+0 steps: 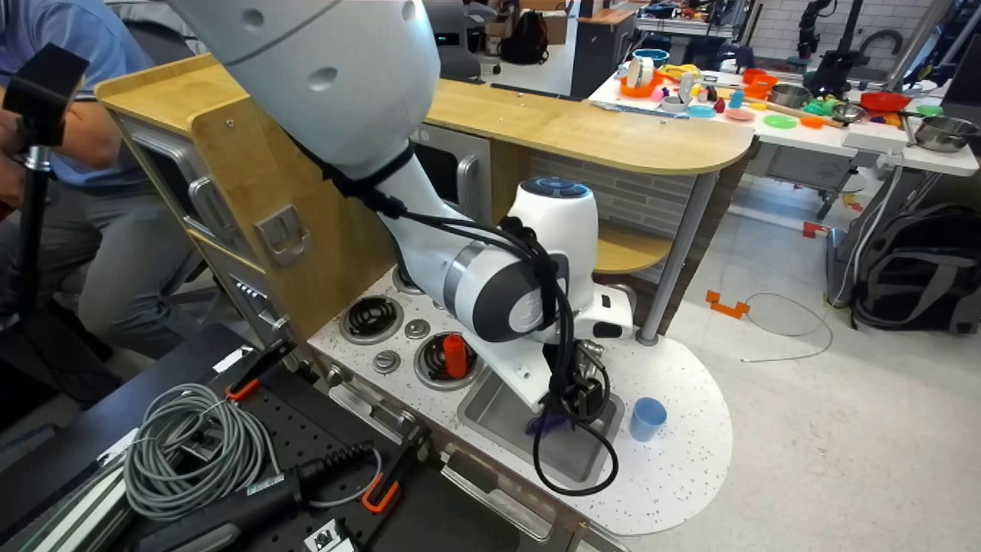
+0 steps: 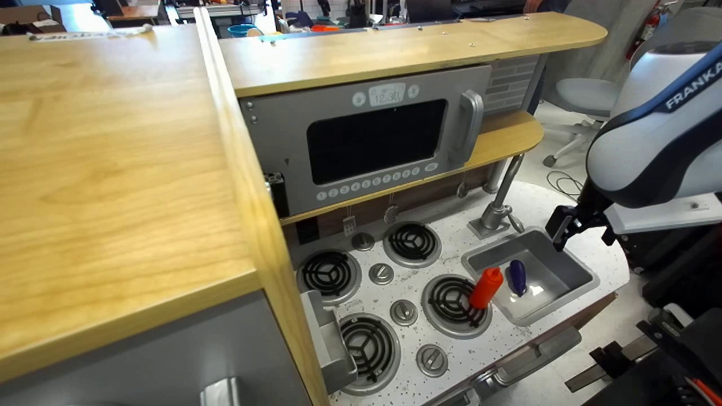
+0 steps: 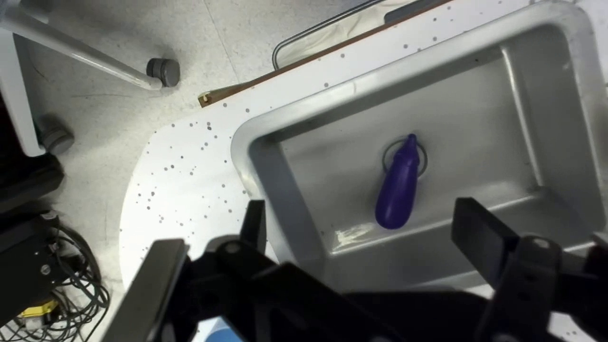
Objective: Pick up the purple object in the sink and place it on the counter-top.
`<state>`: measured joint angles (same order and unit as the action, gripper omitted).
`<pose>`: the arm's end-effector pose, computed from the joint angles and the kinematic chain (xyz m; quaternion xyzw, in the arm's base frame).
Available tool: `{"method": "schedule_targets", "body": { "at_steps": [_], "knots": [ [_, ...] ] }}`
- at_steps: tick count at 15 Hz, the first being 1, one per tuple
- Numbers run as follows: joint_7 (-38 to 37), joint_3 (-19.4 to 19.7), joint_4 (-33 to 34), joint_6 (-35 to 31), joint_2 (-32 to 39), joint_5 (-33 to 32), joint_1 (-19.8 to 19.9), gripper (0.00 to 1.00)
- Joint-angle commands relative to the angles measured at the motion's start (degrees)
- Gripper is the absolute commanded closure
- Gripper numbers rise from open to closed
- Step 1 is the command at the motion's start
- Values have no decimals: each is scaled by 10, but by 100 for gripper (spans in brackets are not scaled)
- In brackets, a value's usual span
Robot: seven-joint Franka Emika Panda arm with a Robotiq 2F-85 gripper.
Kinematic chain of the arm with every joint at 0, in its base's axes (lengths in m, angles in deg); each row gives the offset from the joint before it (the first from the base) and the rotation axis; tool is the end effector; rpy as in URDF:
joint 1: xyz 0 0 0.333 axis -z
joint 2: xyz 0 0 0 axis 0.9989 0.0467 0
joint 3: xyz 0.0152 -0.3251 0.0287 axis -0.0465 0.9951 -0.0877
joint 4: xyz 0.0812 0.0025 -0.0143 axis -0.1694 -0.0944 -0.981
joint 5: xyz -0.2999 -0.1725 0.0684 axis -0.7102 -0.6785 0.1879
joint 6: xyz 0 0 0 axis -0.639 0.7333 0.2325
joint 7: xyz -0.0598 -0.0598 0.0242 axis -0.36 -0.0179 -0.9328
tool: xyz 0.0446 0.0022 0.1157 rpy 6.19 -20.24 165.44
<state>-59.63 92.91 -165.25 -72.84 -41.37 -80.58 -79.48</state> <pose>0.5292 -0.2016 0.1008 0.9826 -0.1661 -0.0264 0.0794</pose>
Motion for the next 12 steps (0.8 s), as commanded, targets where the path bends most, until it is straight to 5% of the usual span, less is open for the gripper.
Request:
{"method": "schedule_targets", "body": {
  "at_steps": [1, 12],
  "knots": [
    [-2, 6, 64, -23, 82, -15, 1, 0],
    [-13, -13, 205, -16, 227, 5, 5, 0]
  ]
}}
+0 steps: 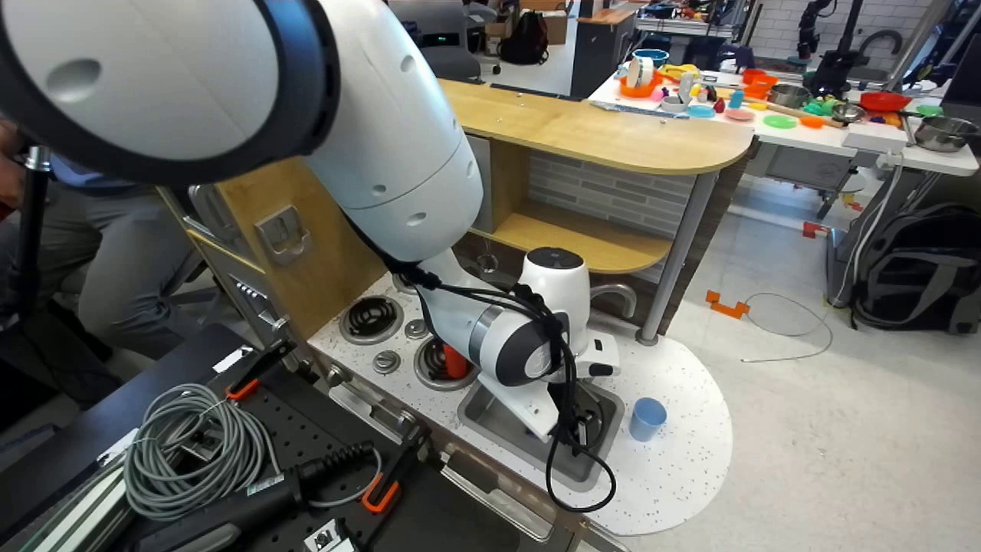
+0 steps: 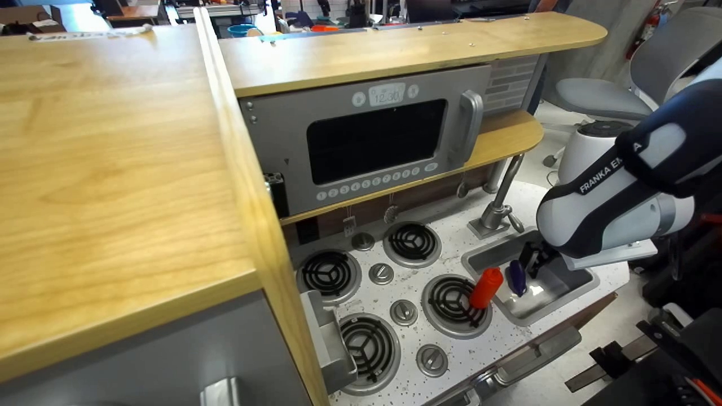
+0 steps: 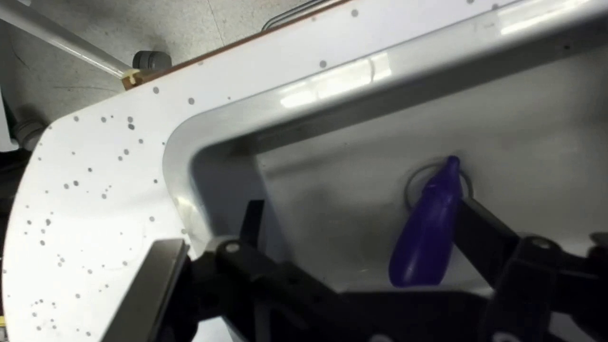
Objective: Pick up the purple object in the sink and place it on the counter-top.
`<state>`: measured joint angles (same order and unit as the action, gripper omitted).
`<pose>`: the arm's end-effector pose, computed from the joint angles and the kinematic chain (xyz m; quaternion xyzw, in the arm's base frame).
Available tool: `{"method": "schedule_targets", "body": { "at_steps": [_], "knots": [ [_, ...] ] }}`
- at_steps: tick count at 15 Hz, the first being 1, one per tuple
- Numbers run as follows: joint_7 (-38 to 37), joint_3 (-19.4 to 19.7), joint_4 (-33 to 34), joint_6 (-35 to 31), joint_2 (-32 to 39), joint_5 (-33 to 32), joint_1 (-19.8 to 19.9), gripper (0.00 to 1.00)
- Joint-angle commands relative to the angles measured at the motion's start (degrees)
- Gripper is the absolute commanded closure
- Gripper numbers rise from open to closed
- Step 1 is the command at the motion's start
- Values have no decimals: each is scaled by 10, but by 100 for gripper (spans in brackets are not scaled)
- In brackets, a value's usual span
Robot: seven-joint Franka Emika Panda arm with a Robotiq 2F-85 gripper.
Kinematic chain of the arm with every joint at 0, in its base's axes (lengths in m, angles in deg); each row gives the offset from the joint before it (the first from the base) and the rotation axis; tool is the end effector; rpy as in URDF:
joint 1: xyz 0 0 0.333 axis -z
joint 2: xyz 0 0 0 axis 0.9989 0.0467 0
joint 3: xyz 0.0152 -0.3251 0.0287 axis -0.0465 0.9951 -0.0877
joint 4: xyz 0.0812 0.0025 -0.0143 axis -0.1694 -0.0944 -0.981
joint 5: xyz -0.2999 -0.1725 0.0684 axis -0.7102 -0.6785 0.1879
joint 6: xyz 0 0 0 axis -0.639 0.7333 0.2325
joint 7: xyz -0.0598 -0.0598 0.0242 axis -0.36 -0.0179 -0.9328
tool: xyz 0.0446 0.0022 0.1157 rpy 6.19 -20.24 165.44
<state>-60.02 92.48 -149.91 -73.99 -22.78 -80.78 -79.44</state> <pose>0.5538 -0.2037 -0.0107 0.9844 -0.1395 -0.0453 0.0971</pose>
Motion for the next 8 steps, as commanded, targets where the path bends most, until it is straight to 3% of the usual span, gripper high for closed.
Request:
{"method": "schedule_targets", "body": {
  "at_steps": [1, 8],
  "knots": [
    [-10, -11, 63, 1, 50, 7, 4, 0],
    [-21, -16, 130, 11, 108, 8, -2, 0]
  ]
}}
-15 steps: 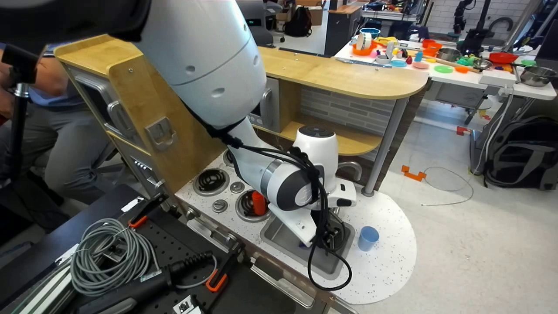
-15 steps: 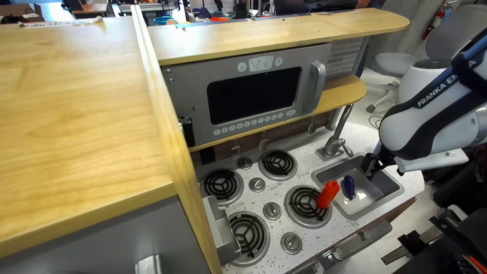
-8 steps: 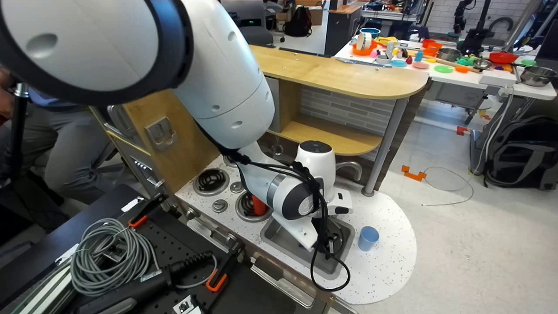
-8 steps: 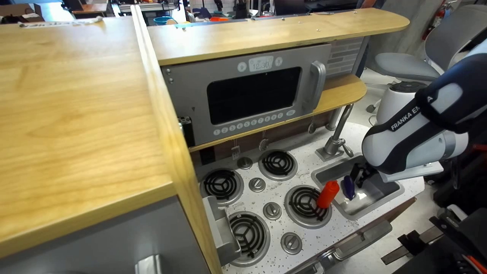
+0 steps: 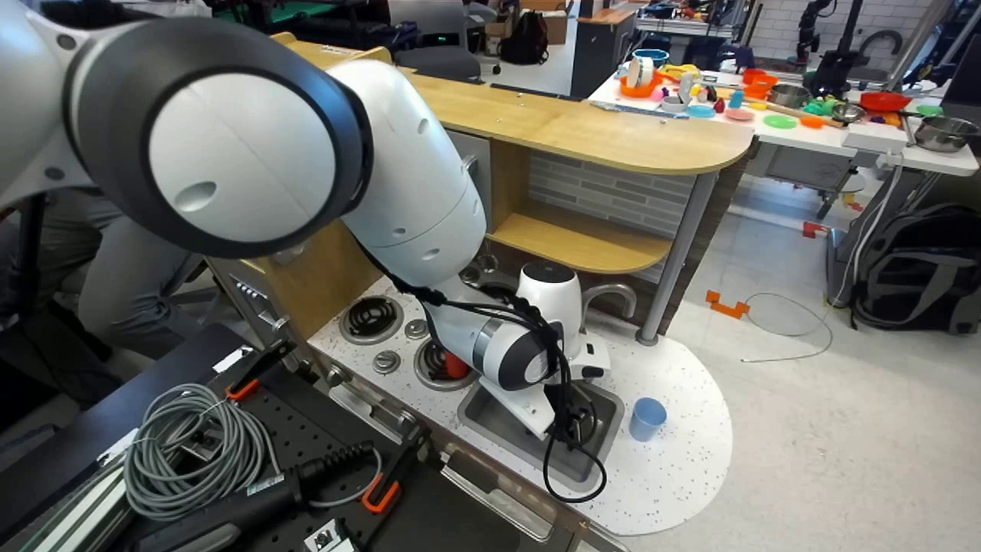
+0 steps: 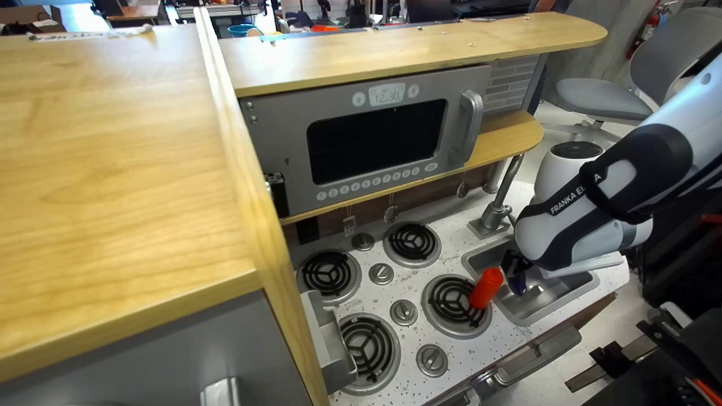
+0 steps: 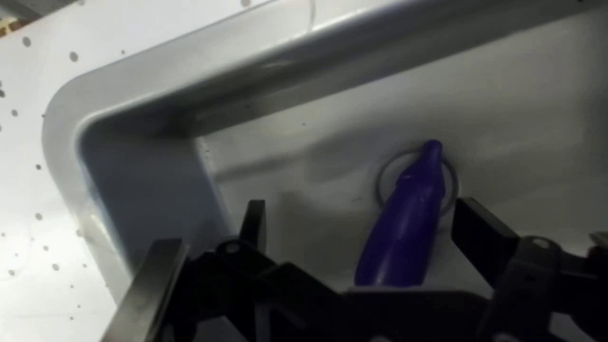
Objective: Pick up the purple object in the sink and place it on the counter-top.
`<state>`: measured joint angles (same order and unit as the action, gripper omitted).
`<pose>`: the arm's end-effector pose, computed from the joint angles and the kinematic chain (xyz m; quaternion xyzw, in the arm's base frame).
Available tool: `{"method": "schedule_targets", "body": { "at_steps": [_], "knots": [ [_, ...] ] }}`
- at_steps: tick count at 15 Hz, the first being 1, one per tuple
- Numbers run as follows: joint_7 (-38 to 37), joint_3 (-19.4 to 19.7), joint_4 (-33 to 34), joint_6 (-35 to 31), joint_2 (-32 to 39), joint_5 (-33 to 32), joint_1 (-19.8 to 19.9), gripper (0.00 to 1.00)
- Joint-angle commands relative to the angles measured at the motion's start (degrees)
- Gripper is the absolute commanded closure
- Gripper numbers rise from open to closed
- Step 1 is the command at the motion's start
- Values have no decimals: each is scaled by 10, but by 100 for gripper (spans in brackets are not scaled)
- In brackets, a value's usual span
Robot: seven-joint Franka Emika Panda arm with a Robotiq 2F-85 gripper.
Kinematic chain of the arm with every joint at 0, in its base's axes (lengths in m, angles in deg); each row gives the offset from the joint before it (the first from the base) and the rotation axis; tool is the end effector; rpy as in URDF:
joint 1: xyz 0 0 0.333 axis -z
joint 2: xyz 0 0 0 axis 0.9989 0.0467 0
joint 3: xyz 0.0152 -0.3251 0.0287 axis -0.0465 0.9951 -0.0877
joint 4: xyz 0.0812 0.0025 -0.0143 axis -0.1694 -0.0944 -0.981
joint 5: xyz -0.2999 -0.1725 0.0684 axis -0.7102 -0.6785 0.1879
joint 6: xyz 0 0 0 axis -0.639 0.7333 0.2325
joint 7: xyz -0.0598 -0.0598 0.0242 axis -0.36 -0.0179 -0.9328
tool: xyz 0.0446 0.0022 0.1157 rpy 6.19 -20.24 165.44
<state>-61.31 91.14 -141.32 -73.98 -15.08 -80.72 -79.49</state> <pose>0.5730 -0.1905 -0.0534 0.9860 -0.1327 -0.0362 0.0938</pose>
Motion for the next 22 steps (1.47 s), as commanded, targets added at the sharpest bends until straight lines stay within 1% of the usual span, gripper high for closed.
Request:
{"method": "schedule_targets", "body": {
  "at_steps": [1, 2, 3, 5, 7, 8, 11, 12, 13, 16, 20, 22],
  "knots": [
    [-14, 2, 54, 12, 41, 7, -6, 0],
    [-18, 4, 59, 12, 46, 7, -8, 5],
    [-21, 4, 65, 15, 50, 8, -8, 28],
    [-21, 1, 65, 17, 48, 8, -5, 32],
    [-13, -3, 56, 19, 35, 8, 1, 47],
    [-11, -3, 50, 15, 28, 8, 2, 56],
    [3, -4, 19, -5, -2, 2, 6, 78],
    [10, -7, 3, -9, -20, 2, 10, 87],
    [15, -9, -10, -13, -34, 3, 13, 91],
    [35, -14, -66, -22, -95, 2, 23, 91],
    [61, -11, -140, -3, -177, 0, 39, 91],
    [58, 4, -158, 0, -198, -3, 41, 91]
  ]
}}
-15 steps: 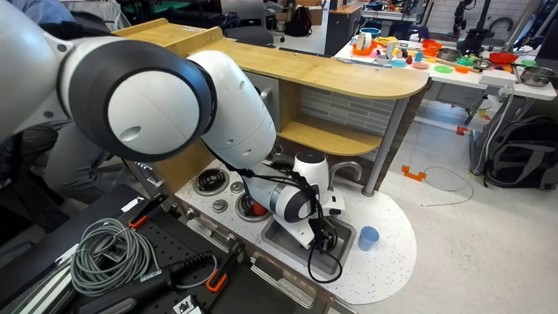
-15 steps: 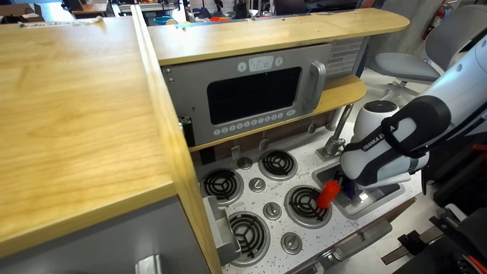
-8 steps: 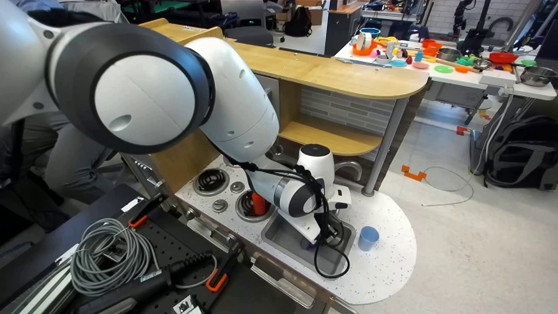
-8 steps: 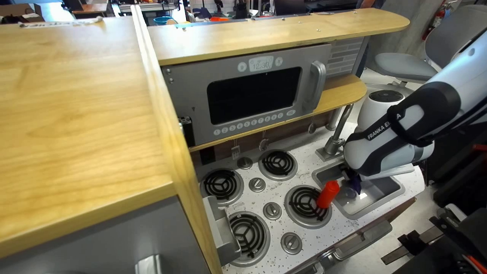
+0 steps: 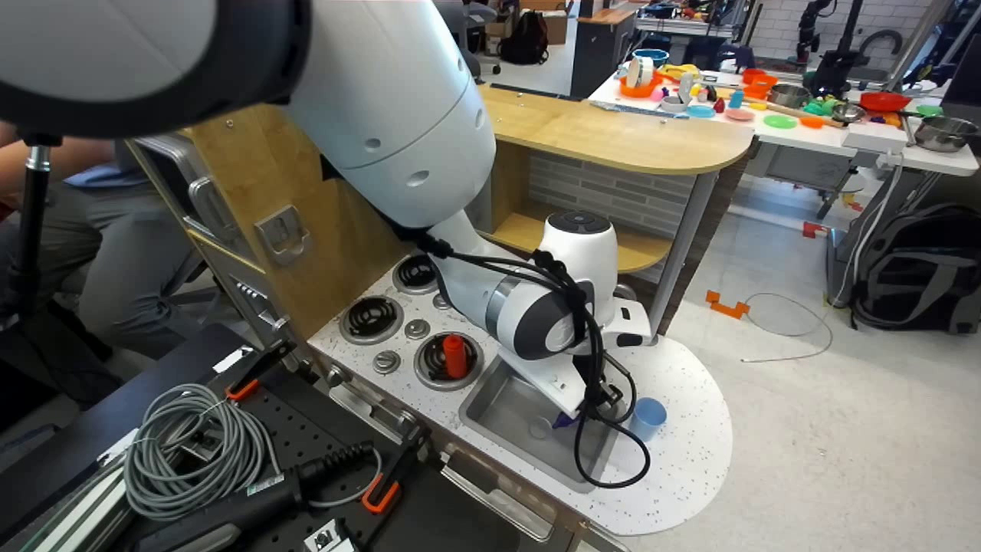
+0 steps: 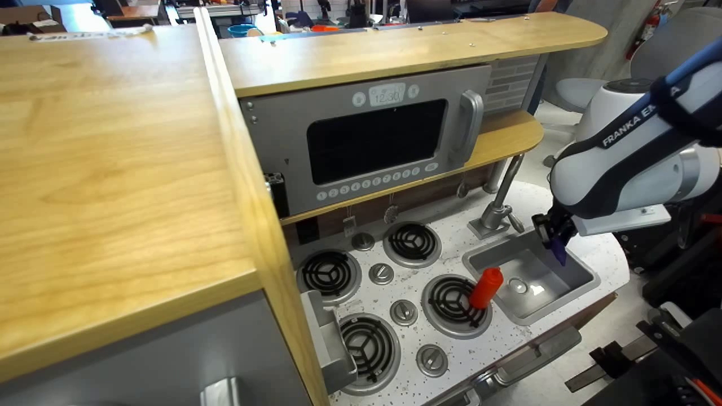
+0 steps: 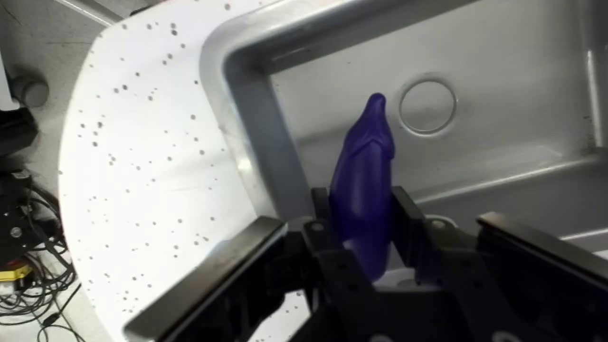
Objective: Pick up the purple object in the sink and place it on the counter-top.
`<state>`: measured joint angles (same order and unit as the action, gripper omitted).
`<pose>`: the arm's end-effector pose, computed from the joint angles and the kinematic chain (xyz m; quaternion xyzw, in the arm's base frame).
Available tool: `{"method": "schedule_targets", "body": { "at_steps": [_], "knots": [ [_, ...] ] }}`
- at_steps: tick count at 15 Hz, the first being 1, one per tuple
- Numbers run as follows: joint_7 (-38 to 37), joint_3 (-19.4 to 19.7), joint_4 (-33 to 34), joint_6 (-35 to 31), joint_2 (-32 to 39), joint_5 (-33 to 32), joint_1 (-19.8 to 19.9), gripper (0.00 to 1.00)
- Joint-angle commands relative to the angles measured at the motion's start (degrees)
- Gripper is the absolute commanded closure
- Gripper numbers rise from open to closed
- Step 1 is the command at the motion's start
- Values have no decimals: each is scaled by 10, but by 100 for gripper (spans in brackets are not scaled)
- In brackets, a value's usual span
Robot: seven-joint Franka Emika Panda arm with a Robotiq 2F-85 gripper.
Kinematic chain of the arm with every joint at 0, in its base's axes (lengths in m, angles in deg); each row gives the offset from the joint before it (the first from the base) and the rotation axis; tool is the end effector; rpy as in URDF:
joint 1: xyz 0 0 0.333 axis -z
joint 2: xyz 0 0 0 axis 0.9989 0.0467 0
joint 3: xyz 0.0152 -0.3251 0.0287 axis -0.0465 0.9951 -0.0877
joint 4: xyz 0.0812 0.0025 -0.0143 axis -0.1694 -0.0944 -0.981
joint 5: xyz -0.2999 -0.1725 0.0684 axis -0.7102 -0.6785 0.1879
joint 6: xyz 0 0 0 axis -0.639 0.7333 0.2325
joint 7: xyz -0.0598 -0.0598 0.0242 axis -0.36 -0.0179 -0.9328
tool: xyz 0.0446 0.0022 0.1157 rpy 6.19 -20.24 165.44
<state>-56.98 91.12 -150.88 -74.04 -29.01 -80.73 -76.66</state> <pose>0.5739 -0.2223 0.0466 0.9868 -0.1373 -0.0029 0.0859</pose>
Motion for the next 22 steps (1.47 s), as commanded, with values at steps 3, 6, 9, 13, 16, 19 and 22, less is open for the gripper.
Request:
{"method": "schedule_targets", "body": {
  "at_steps": [3, 6, 9, 13, 16, 19, 22],
  "knots": [
    [1, 31, -67, 4, -70, -7, 12, 91],
    [-18, 60, -45, 4, -50, -9, 7, 91],
    [-34, 80, -29, 1, -29, -12, 2, 91],
    [-50, 84, -2, 25, -4, -7, 5, 91],
    [-73, 87, 34, 44, 24, -2, 4, 91],
    [-96, 91, 75, 65, 50, -2, 4, 91],
    [-106, 97, 106, 86, 67, -5, 10, 91]
  ]
}}
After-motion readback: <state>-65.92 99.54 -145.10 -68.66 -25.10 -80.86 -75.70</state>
